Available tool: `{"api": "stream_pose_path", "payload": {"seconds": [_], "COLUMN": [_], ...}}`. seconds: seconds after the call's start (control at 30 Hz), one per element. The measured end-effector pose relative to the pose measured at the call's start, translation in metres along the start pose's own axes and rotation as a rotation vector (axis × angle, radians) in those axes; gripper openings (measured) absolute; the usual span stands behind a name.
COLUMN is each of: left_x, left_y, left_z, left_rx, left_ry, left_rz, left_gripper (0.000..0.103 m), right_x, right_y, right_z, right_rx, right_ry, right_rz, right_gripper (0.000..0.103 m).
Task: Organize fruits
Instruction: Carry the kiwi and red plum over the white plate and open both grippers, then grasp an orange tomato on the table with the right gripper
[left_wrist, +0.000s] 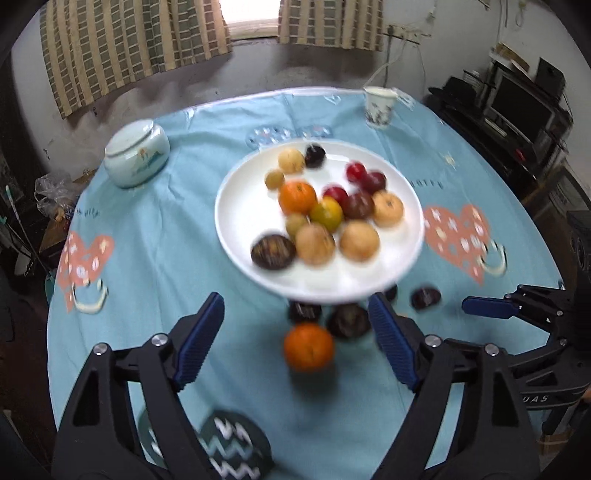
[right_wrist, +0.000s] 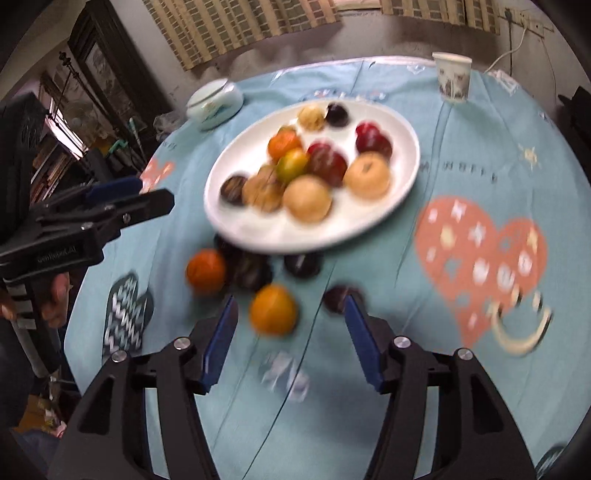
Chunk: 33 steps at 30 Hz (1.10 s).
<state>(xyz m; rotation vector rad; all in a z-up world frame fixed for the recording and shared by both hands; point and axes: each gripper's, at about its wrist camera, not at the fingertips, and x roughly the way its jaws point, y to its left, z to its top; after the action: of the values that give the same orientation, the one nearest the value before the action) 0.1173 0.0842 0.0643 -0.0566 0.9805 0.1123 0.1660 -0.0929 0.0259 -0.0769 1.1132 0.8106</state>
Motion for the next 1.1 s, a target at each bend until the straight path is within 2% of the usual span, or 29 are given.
{"api": "stream_pose_path", "payload": {"seconds": [0.17, 0.3, 0.57, 1.1], "left_x": [-0.005, -0.003, -0.024, -0.027], "left_y": [-0.02, -0.026, -0.021, -0.019], "left_z": [-0.062, -0.092, -0.097, -0.097], "left_rx": [0.0, 0.014, -0.001, -0.003], "left_ry": [0.087, 0.158, 0.115, 0.119], "left_rz": [-0.042, -0.007, 0.049, 0.059], "left_gripper": [0.085, 0.085, 0.085, 0.087], "right_x": [0.003, -0.001, -0.009, -0.01], "right_y": [0.018, 0.032, 0.042, 0.047], "right_z": [-0.051, -0.066, -0.066, -0.061], "right_rx": [0.067, 0.02, 0.01, 0.004], "right_ry": [0.038, 0.055, 0.031, 0.027], "right_rz": [-0.006, -0.03, -0.033, -0.034], "right_gripper": [0.061, 0.061, 0.061, 0.061]}}
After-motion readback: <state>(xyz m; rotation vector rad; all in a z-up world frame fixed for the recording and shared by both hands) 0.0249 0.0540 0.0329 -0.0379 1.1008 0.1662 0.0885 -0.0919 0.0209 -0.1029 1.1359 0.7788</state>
